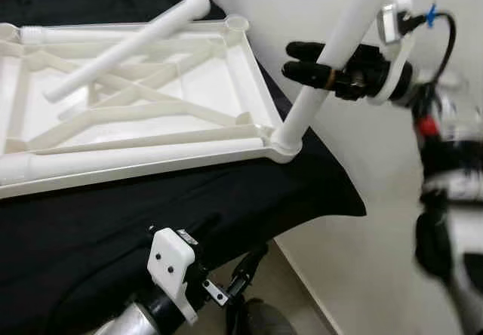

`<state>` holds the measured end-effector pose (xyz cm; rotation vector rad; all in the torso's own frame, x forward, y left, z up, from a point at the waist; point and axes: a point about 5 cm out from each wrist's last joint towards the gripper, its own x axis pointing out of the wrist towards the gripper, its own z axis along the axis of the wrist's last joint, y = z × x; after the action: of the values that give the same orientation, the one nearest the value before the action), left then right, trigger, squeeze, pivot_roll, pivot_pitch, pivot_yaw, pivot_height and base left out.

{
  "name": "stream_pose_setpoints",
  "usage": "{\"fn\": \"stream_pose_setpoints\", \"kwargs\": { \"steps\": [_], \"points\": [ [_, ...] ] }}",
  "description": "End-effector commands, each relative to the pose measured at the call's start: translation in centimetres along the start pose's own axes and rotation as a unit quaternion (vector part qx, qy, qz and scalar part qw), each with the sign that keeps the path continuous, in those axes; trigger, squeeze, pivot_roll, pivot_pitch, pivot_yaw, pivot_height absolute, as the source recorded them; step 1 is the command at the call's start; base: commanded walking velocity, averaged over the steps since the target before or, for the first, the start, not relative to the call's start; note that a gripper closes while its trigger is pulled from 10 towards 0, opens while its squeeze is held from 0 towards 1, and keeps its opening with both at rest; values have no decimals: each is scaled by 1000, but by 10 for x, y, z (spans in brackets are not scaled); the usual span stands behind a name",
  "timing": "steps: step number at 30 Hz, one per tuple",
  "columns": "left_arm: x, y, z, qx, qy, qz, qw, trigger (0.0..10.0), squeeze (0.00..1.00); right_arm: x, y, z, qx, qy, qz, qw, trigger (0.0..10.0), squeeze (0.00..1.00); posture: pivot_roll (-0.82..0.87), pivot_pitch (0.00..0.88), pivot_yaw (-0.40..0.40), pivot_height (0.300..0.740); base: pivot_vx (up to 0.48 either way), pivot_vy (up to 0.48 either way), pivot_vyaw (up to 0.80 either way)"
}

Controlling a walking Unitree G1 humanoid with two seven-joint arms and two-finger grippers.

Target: Building children table

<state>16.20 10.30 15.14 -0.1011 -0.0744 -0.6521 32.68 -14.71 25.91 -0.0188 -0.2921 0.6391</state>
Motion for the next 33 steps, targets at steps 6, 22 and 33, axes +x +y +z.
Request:
{"fn": "stream_pose_setpoints", "kwargs": {
  "steps": [6,22,33],
  "points": [
    [11,9,-9,0,3,-24,1000,10000,0,-21,49,-91,-3,216,-170,961,0,0,24,139,-160,740,0,0,0],
    [26,34,-20,27,4,-7,1000,10000,0,14,69,-71,49,153,-121,980,10000,1000,6,55,-127,740,0,0,0],
    [21,30,-20,22,-3,-17,1000,10000,0,-23,4,-59,-27,129,99,986,10000,1000,17,94,-114,740,0,0,0]
  ]
}}
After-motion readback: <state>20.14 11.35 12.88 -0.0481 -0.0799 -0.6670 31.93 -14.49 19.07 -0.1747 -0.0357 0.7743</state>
